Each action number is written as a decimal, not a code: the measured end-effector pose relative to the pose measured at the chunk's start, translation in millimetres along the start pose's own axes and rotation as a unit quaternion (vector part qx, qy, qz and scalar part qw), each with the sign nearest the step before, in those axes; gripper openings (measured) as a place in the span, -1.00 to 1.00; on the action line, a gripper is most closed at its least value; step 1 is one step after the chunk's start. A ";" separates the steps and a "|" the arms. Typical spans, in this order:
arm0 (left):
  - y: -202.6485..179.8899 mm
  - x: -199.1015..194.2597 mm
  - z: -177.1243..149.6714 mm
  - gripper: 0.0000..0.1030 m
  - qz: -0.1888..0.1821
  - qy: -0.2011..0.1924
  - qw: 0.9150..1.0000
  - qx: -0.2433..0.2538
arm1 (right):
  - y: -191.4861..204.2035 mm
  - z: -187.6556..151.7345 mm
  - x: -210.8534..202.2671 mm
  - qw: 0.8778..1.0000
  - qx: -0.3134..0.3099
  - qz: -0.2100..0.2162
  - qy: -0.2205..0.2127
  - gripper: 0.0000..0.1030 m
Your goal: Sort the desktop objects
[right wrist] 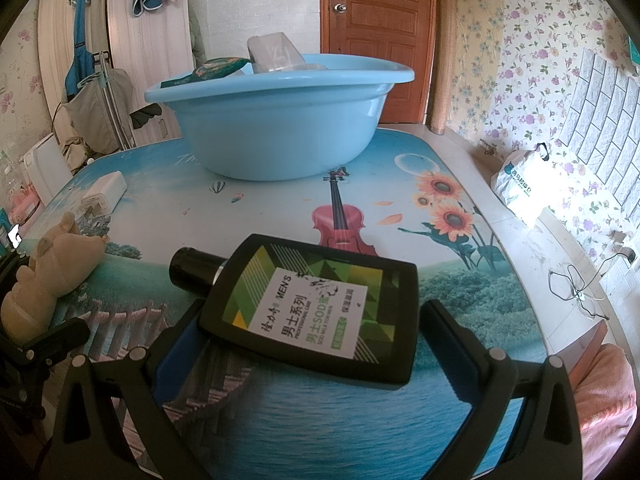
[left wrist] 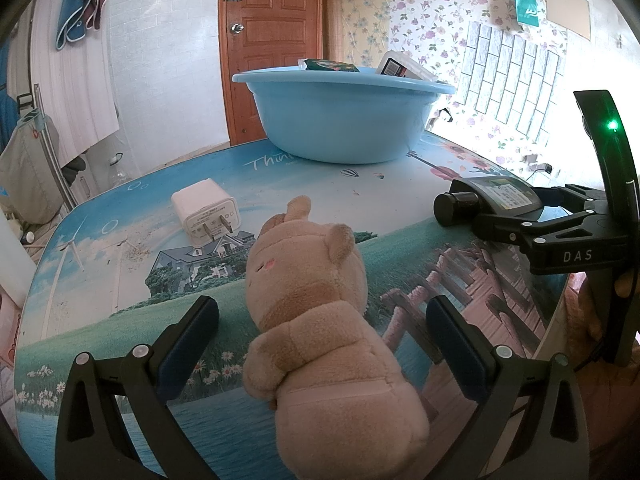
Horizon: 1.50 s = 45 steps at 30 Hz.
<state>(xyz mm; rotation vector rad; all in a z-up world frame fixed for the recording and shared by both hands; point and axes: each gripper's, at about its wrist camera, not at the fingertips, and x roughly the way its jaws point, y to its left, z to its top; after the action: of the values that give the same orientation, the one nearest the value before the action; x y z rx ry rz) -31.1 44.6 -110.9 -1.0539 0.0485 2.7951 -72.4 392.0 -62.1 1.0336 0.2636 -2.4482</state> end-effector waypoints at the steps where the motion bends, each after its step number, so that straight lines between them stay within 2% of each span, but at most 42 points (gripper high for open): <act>1: 0.0 0.1 0.0 0.99 0.000 0.000 1.000 0.000 | 0.1 -0.4 -0.3 1.000 0.000 0.000 0.000 1.00; 8: -2.3 -0.5 1.4 0.99 0.001 -0.002 1.000 -0.001 | 0.8 0.0 -0.4 1.000 0.000 0.000 -0.001 0.99; 10: -3.2 -0.3 4.7 0.99 0.002 0.014 1.000 -0.001 | 1.7 0.4 -1.3 1.000 -0.003 0.003 -0.003 0.86; 15: -6.3 -3.8 5.0 1.00 -0.025 0.032 0.999 0.017 | 6.4 4.1 -2.1 1.000 -0.006 0.004 -0.006 0.85; 22: -5.5 0.6 12.7 1.00 -0.029 0.073 0.997 0.026 | 6.6 4.3 -2.0 1.000 -0.006 0.005 -0.005 0.90; 24: -3.0 0.6 12.4 1.00 -0.021 0.073 0.997 0.018 | 9.2 5.7 -0.6 1.000 -0.009 0.006 -0.002 1.00; 27: 1.3 -1.5 9.8 0.99 -0.013 0.069 0.998 0.009 | 12.2 7.1 0.8 1.000 -0.013 0.010 0.002 1.00; 28: 1.8 -2.0 9.9 0.94 -0.011 0.068 0.998 0.010 | 11.9 7.1 0.7 1.000 -0.014 0.010 0.003 1.00; 29: 2.7 -2.8 10.1 0.79 -0.009 0.066 0.998 0.009 | 11.6 7.1 1.0 1.000 -0.013 0.011 0.004 1.00; 30: 4.1 -4.3 10.5 0.52 -0.009 0.064 0.998 0.008 | 11.9 6.8 0.9 1.000 -0.014 0.010 0.003 1.00; 31: 5.3 -5.8 11.5 0.35 -0.005 0.059 0.998 0.006 | 12.9 7.3 1.1 1.000 -0.014 0.011 0.003 1.00; 32: 6.7 -6.8 12.4 0.10 -0.008 0.057 0.998 0.003 | 11.9 6.9 1.0 1.000 -0.014 0.011 0.003 1.00; 33: 7.2 -7.8 12.4 0.03 -0.007 0.056 0.998 0.002 | 11.8 6.8 0.8 1.000 -0.014 0.010 0.003 0.96; 34: 7.4 -7.7 12.4 0.03 -0.006 0.056 0.998 0.002 | 12.2 7.2 0.2 1.000 -0.012 0.006 0.001 0.84; 42: 9.9 -16.7 21.9 0.02 -0.008 0.044 0.999 0.000 | 1.4 7.2 -3.8 1.000 0.004 0.028 0.004 0.82; 45: 13.9 -25.7 34.3 0.02 -0.008 0.029 1.000 -0.009 | 0.6 10.9 -12.6 1.000 0.001 0.029 -0.010 0.82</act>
<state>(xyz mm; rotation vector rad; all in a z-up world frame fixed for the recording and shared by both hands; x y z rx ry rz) -36.7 30.4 -68.5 -1.1337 0.0221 2.7555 -71.2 392.0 -45.4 1.0022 0.2205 -2.4059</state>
